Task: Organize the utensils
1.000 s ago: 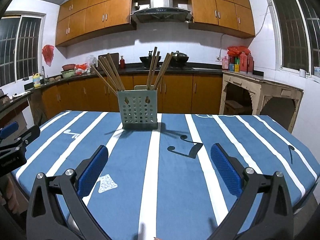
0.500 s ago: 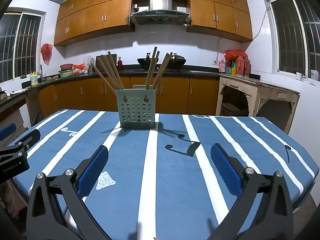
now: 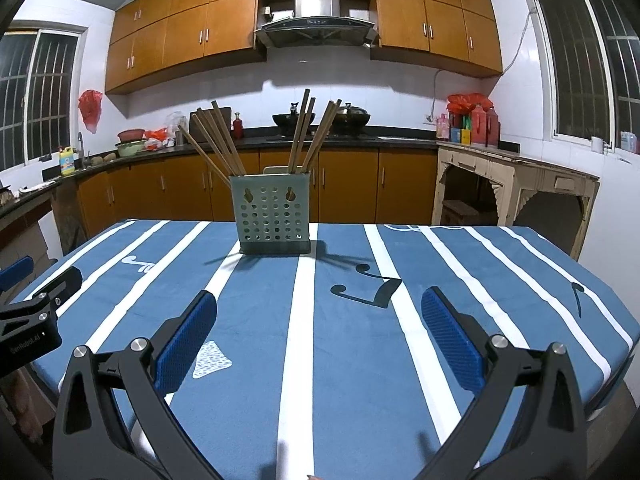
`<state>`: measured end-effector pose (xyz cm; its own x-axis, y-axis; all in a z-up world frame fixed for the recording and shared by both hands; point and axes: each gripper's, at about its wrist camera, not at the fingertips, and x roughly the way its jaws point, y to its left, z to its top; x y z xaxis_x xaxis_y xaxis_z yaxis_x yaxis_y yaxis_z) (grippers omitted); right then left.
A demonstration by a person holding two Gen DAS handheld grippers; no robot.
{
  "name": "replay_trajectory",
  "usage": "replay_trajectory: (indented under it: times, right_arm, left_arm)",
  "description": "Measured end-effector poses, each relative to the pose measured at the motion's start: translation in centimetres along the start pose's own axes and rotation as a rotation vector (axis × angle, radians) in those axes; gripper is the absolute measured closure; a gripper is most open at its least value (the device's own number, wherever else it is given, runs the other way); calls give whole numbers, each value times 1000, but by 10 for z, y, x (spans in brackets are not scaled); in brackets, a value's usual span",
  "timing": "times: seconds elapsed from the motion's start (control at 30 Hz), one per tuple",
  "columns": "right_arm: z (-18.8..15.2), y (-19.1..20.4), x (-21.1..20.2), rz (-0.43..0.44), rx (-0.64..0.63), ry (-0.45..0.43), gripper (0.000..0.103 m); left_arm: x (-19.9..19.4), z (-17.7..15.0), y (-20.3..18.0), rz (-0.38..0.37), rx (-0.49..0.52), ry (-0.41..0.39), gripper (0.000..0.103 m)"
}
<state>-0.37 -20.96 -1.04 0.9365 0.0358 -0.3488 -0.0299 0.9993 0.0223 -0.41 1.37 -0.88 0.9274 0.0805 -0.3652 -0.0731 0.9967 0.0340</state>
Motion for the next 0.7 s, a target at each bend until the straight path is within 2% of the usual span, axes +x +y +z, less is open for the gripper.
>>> replay_trajectory:
  times: [0.7]
  right_arm:
    - [-1, -2, 2, 2, 1, 9, 2]
  left_arm:
    - [2, -3, -1, -9, -1, 10, 4]
